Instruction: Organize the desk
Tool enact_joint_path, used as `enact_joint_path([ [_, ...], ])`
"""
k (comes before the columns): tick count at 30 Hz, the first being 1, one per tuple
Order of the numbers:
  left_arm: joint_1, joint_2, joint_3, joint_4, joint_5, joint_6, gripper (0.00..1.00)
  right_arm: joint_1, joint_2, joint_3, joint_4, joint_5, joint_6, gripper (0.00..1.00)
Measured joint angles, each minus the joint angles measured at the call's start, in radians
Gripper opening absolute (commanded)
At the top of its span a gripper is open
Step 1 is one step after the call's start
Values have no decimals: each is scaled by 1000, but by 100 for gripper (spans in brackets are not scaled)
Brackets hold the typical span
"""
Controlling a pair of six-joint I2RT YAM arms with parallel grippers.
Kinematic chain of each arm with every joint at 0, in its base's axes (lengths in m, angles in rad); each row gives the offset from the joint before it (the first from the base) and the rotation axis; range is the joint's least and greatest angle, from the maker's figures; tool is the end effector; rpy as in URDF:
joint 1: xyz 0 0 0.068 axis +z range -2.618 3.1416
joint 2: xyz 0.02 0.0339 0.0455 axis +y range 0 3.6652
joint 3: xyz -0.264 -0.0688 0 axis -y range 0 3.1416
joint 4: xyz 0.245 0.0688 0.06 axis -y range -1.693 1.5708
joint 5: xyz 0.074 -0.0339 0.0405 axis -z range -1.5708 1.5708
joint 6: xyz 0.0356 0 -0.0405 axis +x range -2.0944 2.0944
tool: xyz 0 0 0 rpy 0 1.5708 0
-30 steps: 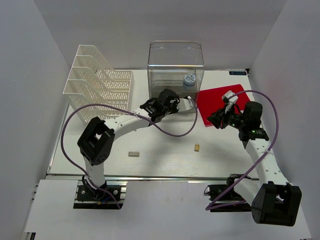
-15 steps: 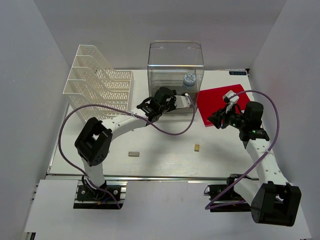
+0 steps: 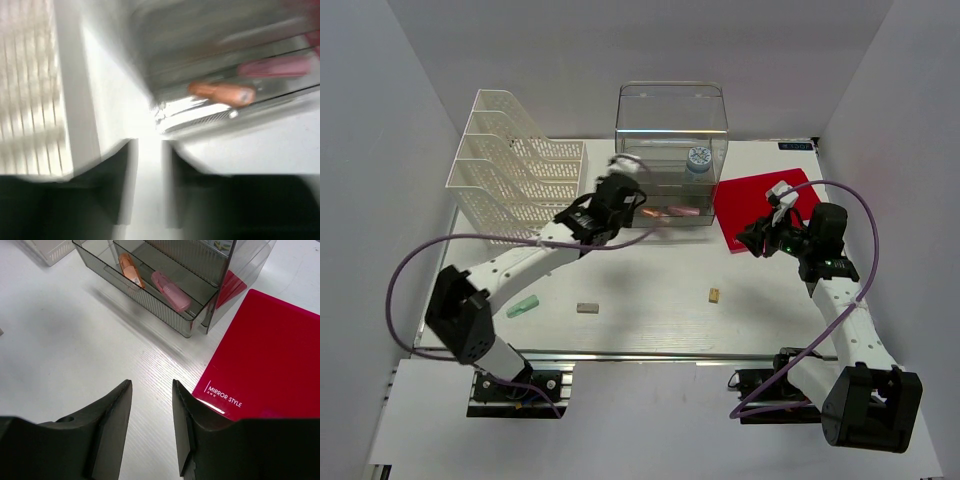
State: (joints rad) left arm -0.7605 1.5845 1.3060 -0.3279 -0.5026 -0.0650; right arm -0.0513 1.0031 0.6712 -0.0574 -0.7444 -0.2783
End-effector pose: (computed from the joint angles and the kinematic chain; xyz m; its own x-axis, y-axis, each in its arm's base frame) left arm 0.2742 -0.2372 0.3079 -0.4326 0.3330 -0.8378 0.2898 0.9313 0.2206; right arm 0.2229 0.0127 0.2750 -0.2028 -0.1919 -0.9602 -0.6698 0.7425 -0.0069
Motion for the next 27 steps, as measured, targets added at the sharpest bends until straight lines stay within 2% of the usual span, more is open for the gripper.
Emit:
enact_joint_path([
  [1,12,-34,-27,-55,-22,-120,72,0,0,0,0,-1,-1,43],
  [2,26,-79,-65,-124,-43,-253,91,0,0,0,0,-4,-2,43],
  [3,40,-122,-103,-181,-58,-360,98,0,0,0,0,-6,-3,43],
  [6,90,-274,-239,-351,-83,-688,98,0,0,0,-1,-12,-3,43],
  [10,135,-455,-349,-502,-109,-972,98,0,0,0,-3,-18,-3,43],
  [11,148,-490,-359,-537,-121,-1029,96,0,0,0,-3,-19,-3,43],
  [14,191,-544,-366,-637,-164,-1199,82,0,0,0,-4,-19,-3,43],
  [16,220,-557,-386,-665,-181,-1288,67,0,-1,0,-4,-19,-3,43],
  [18,251,-563,-425,-683,-186,-1370,45,0,-3,0,-4,-19,-3,43],
  [21,288,-557,-494,-698,-172,-1492,23,0,-8,0,-7,-19,-3,43],
  [23,310,-540,-532,-711,-151,-1578,23,0,-14,0,-7,-19,-5,43],
  [24,320,-526,-547,-718,-134,-1618,28,0,-17,0,-7,-19,-6,43],
  [25,328,-511,-559,-721,-119,-1653,43,0,-18,0,-7,-19,-7,43],
  [27,343,-488,-572,-718,-87,-1713,51,0,-19,0,-7,-19,-10,43],
])
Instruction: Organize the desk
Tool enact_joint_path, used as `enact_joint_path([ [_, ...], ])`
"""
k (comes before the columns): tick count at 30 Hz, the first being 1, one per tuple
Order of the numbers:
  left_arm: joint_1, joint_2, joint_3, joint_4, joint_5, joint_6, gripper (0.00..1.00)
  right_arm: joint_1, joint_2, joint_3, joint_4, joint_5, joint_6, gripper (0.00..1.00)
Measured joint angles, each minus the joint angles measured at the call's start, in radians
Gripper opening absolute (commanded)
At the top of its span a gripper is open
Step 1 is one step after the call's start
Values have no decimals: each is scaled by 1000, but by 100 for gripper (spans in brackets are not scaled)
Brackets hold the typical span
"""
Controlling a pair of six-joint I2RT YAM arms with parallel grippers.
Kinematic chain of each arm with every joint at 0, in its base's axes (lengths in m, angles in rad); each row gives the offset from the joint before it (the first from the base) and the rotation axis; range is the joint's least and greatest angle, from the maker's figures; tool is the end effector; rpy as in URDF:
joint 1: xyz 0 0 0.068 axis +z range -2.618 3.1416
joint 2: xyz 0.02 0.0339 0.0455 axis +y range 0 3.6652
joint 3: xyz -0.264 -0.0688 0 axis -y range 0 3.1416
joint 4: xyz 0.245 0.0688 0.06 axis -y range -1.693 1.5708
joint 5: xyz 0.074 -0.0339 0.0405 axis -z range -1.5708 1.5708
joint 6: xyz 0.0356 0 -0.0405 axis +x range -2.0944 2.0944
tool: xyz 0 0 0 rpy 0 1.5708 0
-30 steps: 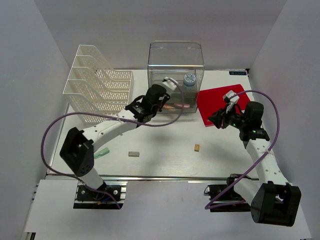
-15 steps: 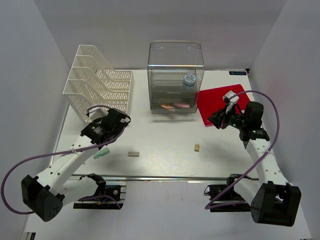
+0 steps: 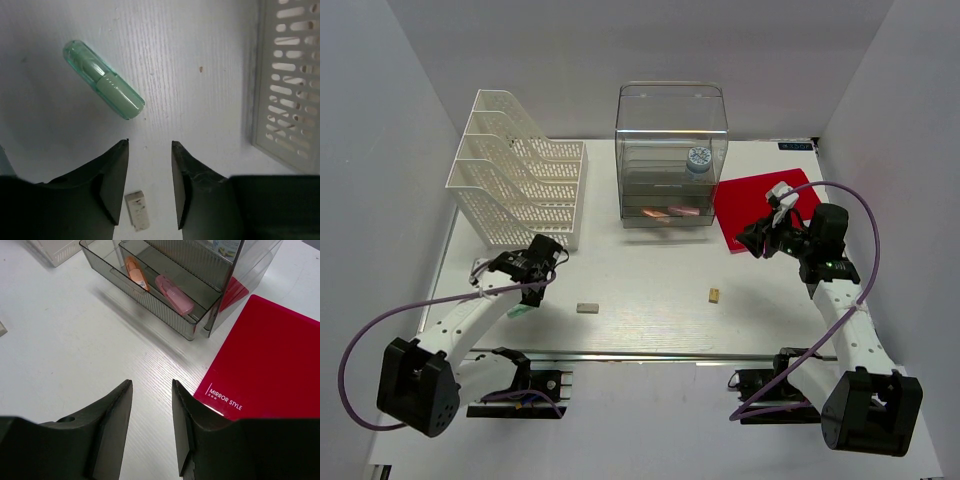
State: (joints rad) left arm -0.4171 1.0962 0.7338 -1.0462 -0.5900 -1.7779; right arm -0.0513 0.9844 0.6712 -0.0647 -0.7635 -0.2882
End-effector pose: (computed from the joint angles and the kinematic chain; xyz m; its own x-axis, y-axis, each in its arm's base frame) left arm 0.1602 -0.0493 0.2153 -0.0635 -0.8613 -0.5041 -0.9353 0.2276 -0.2709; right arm 0.2191 0.0134 0.2782 -0.1814 -0.1963 -0.9636 -0.6846 0.7287 -0.0196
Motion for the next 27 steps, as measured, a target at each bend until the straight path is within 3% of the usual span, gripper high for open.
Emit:
enact_joint_path([
  [4,26,36,-18,18,45,-93,75,0,0,0,0,0,-4,43],
  [5,33,43,-24,25,56,-105,77,0,0,0,0,0,-5,43],
  [15,105,92,-39,33,109,-171,92,0,-1,0,-1,1,-11,43],
  [27,217,160,-39,33,109,-167,93,0,-1,0,-1,9,-19,43],
])
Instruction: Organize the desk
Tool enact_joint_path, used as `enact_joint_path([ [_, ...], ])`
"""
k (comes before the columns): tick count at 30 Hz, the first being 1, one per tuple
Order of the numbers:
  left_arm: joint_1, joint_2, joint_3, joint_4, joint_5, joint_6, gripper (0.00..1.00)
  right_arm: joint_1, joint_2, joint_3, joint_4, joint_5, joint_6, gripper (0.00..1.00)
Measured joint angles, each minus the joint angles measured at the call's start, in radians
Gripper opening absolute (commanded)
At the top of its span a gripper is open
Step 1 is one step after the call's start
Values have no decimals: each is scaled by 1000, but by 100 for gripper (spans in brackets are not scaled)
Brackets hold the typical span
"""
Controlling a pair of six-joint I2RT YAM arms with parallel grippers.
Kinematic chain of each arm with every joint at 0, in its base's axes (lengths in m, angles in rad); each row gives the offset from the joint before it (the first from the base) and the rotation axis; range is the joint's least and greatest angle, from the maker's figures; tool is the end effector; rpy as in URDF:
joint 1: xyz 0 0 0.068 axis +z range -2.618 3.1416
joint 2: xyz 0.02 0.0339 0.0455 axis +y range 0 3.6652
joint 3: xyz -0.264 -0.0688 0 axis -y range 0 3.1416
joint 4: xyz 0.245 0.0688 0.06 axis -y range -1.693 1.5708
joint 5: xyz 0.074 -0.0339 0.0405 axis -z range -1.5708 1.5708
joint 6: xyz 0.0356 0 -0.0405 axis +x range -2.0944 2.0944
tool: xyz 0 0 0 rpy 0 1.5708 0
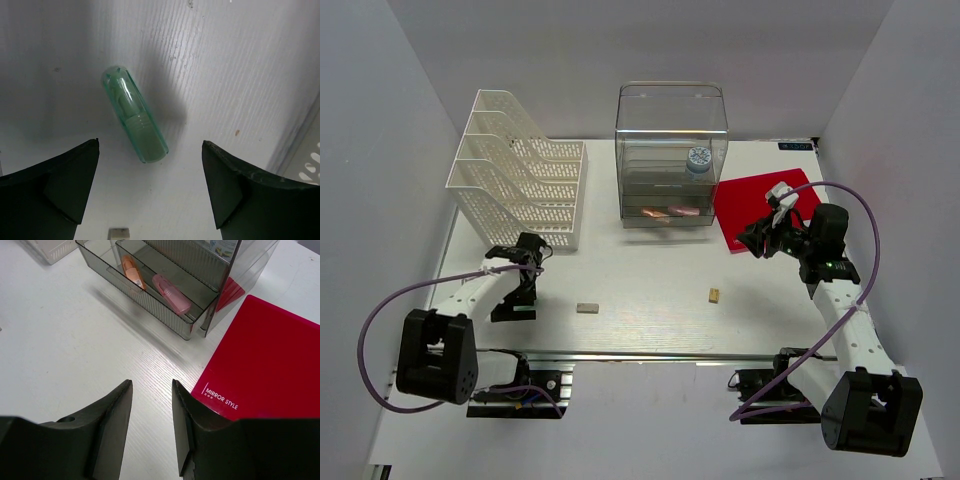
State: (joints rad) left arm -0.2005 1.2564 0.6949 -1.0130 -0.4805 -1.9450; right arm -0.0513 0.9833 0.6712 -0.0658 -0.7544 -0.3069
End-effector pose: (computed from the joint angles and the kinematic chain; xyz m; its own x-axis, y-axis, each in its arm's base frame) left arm 0.1770 -0.0192 0.1793 0.1923 -0.8813 -0.4316 -0.9773 -0.1321 -0.1655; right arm 0.2191 0.0132 0.2782 -0.1705 -0.2117 -0.9624 -0.6817 0.7306 -0.0399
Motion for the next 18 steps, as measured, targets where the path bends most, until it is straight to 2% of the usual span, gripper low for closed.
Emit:
enact_joint_path([
  [9,84,84,1,42,35,65,87,0,0,0,0,12,-12,43],
  [13,122,144,14,47,71,117,81,0,0,0,0,15,-13,43],
  [16,145,167,29,41,97,153,70,0,0,0,0,16,-15,43],
  [18,155,184,46,47,107,171,58,0,0,0,-1,16,-16,43],
])
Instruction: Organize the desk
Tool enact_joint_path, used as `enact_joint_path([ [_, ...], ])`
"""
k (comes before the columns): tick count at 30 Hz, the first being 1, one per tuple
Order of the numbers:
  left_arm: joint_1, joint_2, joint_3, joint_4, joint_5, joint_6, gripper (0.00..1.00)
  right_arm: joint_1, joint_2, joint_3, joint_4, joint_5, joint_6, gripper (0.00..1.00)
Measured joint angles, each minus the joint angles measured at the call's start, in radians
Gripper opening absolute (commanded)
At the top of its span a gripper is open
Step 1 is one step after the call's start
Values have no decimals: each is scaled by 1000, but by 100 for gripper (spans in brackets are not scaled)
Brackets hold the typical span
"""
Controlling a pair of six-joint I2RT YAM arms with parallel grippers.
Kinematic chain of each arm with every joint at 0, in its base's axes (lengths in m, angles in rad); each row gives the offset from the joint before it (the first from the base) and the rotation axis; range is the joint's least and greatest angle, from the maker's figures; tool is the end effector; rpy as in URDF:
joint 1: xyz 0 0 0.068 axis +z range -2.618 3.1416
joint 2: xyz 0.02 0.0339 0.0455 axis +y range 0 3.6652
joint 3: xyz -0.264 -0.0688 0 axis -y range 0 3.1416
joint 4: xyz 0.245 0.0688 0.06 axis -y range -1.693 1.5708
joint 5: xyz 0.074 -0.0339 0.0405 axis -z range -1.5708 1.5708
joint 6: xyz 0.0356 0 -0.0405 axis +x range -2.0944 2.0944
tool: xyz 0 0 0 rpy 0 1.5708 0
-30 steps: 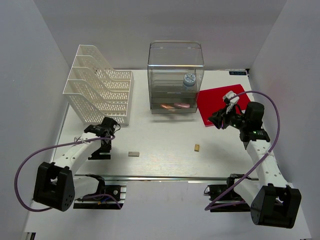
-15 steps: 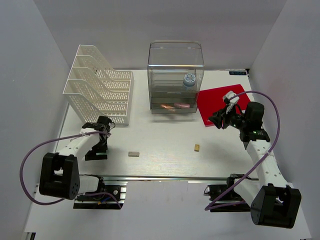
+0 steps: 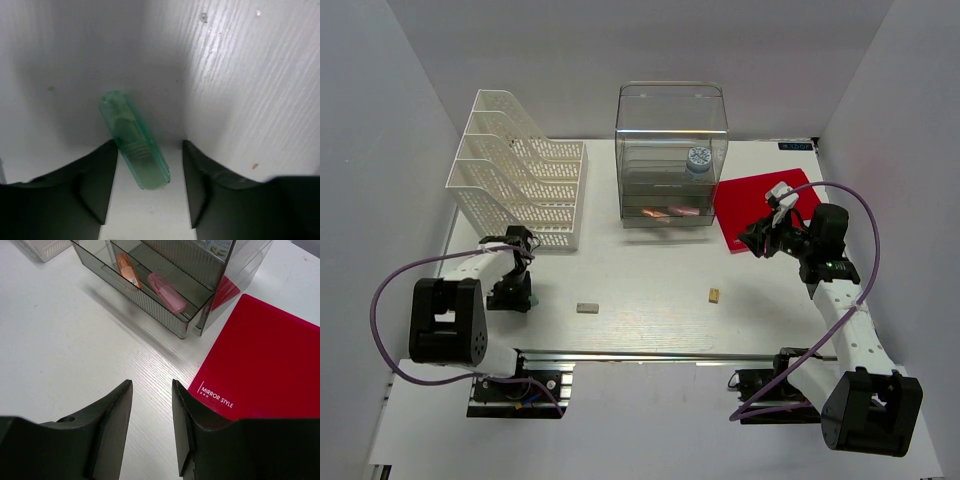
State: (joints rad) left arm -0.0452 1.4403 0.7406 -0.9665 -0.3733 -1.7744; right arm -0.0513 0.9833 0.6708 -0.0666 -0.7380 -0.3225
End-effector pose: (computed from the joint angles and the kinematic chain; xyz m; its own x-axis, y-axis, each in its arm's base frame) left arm 0.2019 0.0039 0.1567 0.1259 -0.9185 -0.3748 -0.9894 -0.1437 0.0199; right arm 0.2194 0.0127 0.2779 -0.1647 -0.2263 -0.9600 -0.6732 0.7372 -0.0583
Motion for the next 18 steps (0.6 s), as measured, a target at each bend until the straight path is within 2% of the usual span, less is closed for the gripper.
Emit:
enact_joint_path([
  [2,10,23,21,2,8,13,44,0,0,0,0,2,0,43],
  [8,17,38,35,27,24,63,23,0,0,0,0,2,0,43],
  [12,17,-16,-3,70,45,121,7,0,0,0,-1,2,-1,43],
  [13,16,-35,-17,88,58,146,0,0,0,0,-1,2,-1,43],
  [15,11,-87,-47,136,97,230,0,0,0,0,-1,2,-1,43],
  [18,8,-197,-111,300,225,411,0,0,0,0,-2,3,-3,43],
])
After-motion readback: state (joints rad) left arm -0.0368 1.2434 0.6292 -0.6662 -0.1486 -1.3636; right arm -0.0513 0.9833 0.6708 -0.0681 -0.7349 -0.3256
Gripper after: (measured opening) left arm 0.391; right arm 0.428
